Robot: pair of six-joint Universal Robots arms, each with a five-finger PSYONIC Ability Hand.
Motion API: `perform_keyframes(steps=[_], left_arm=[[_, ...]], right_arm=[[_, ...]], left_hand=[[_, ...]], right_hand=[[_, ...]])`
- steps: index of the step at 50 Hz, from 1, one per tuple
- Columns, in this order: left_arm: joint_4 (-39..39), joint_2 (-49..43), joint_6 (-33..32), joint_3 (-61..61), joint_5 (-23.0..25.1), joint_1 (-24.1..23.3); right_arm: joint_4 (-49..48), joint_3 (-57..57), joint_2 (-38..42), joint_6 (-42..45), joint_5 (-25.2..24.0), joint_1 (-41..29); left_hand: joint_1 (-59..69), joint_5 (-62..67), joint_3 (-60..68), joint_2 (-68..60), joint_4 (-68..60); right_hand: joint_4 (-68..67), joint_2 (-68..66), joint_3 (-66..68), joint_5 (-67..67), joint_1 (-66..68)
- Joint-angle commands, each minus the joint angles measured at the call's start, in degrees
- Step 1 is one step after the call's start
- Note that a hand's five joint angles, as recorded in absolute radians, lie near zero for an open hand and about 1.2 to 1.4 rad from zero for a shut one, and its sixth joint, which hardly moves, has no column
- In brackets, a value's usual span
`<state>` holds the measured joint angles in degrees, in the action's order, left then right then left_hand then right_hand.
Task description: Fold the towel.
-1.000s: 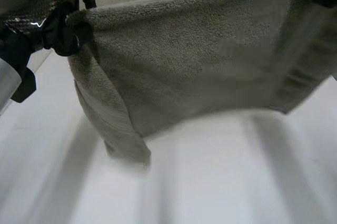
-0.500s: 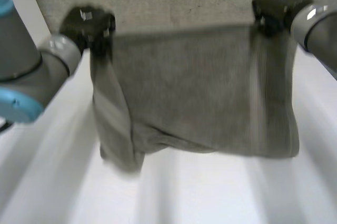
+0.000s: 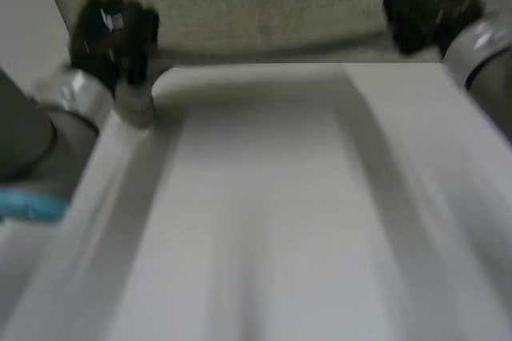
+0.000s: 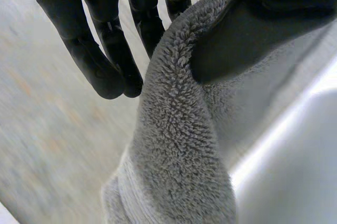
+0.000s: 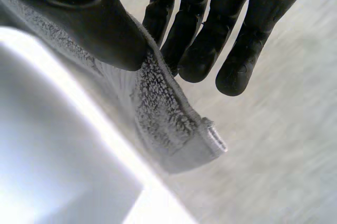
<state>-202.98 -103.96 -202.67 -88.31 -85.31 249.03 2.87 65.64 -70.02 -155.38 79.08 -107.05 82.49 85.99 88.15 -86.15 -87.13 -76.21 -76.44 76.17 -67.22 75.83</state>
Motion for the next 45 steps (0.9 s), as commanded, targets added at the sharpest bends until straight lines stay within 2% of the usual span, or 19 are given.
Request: perform_keyframes(steps=[1, 3, 6, 13, 15, 16, 17, 18, 19, 24, 30, 32, 34, 35, 36, 37, 39, 43, 45], left_arm=[[-10.8, -1.1, -6.4, -17.5, 0.2, 3.0], [-11.6, -1.1, -7.5, -19.9, 0.3, 2.6], [-11.8, -0.9, -8.9, -24.1, 0.3, 1.8], [-11.8, 0.1, -9.0, -29.5, 0.3, -0.7], [-11.8, 0.1, -9.0, -31.3, 0.3, -0.8], [-11.8, 0.1, -9.0, -31.3, 0.3, -0.8], [-11.7, 0.0, -9.1, -31.8, 0.3, -0.7], [-11.7, 0.0, -9.1, -31.8, 0.3, -0.7], [-11.7, 0.0, -9.1, -32.1, 0.3, -0.6], [-11.5, 0.2, -9.1, -32.0, 0.1, 0.3], [-8.2, 4.9, -8.8, -32.0, 0.7, 6.3], [-7.0, 6.2, -8.6, -31.7, 2.0, 8.2], [-4.5, 7.9, -8.2, -31.0, 6.7, 11.5], [-4.5, 7.9, -8.2, -31.0, 6.7, 11.5], [-3.6, 8.1, -7.7, -30.4, 9.9, 13.0], [-3.6, 8.1, -7.7, -30.4, 9.9, 13.0], [-2.0, 7.6, -7.1, -28.5, 15.9, 14.9], [1.4, 6.0, -7.3, -25.9, 18.9, 15.7], [6.7, 2.8, -7.3, -23.1, 19.2, 16.5]], right_arm=[[-1.7, 13.0, 3.1, 3.9, 0.1, 0.4], [-1.9, 18.9, 3.2, 7.4, 0.2, 0.5], [-2.0, 21.7, 2.9, 9.2, 0.5, 0.7], [-3.3, 31.6, -5.0, 10.4, 0.2, 1.1], [-4.1, 33.1, -6.0, 10.4, 0.3, 1.1], [-5.0, 34.3, -6.4, 10.4, 0.3, 1.1], [-5.0, 34.3, -6.4, 10.4, 0.3, 1.1], [-5.8, 35.3, -6.7, 10.4, 0.3, 1.1], [-6.7, 36.3, -6.8, 10.4, 0.3, 1.3], [-9.5, 38.9, -6.9, 10.3, 0.3, 3.4], [-12.4, 40.4, -6.9, 10.3, 0.3, 3.7], [-12.5, 40.5, -6.9, 10.3, 0.2, 3.7], [-12.6, 40.7, -6.8, 10.3, 0.2, 3.7], [-12.7, 40.9, -6.8, 10.3, 0.2, 3.7], [-13.1, 41.1, -6.8, 10.3, 0.2, 3.7], [-13.1, 41.1, -6.8, 10.3, 0.2, 3.7], [-13.4, 41.3, -6.7, 10.3, 0.2, 3.6], [-13.9, 41.8, -6.4, 10.3, 0.2, 3.7], [-14.0, 41.9, -6.2, 10.3, 0.2, 3.7]], left_hand=[[-2.5, -16.0, -8.1, 6.1, 7.1], [-2.5, -16.0, -8.1, 6.1, 7.1], [-2.5, -16.0, -8.1, 6.1, 7.1], [-4.8, -18.3, -10.5, 8.5, 9.5], [-26.9, -40.4, -32.5, 30.6, 31.5], [-27.0, -40.5, -32.7, 30.7, 31.7], [-43.8, -57.3, -49.5, 47.5, 48.5], [-44.0, -57.5, -49.7, 47.7, 48.7], [-55.0, -68.5, -60.7, 58.7, 59.7], [-63.5, -77.0, -69.2, 67.2, 68.2], [-64.4, -77.9, -70.0, 68.0, 69.0], [-64.4, -77.9, -70.0, 68.0, 69.0], [-63.9, -77.4, -69.5, 67.5, 68.5], [-63.9, -77.4, -69.5, 67.5, 68.5], [-63.2, -76.7, -68.9, 66.9, 67.8], [-63.2, -76.7, -68.8, 66.9, 67.8], [-62.0, -75.5, -67.7, 65.7, 66.7], [-61.8, -75.3, -67.5, 65.5, 66.5], [-60.8, -74.3, -66.5, 64.5, 65.5]], right_hand=[[-3.8, -3.6, 3.8, -2.8, 4.2], [-3.8, -3.6, 3.8, -2.8, 4.2], [-3.8, -3.6, 3.8, -2.8, 4.2], [-3.8, -3.6, 3.8, -2.8, 4.2], [-3.8, -3.6, 3.8, -2.8, 4.2], [-3.8, -3.6, 3.8, -2.8, 4.2], [-3.8, -3.6, 3.8, -2.8, 4.2], [-3.8, -3.6, 3.8, -2.8, 4.2], [-3.8, -3.6, 3.8, -2.8, 4.2], [-3.8, -3.6, 3.8, -2.8, 4.2], [-3.8, -3.6, 3.8, -2.8, 4.2], [-3.8, -3.6, 3.8, -2.8, 4.2], [-3.8, -3.6, 3.8, -2.8, 4.2], [-3.8, -3.6, 3.8, -2.8, 4.2], [-3.8, -3.6, 3.8, -2.8, 4.2], [-3.8, -3.6, 3.8, -2.8, 4.2], [-3.8, -3.6, 3.8, -2.8, 4.2], [-3.8, -3.6, 3.8, -2.8, 4.2], [-3.8, -3.6, 3.8, -2.8, 4.2]])
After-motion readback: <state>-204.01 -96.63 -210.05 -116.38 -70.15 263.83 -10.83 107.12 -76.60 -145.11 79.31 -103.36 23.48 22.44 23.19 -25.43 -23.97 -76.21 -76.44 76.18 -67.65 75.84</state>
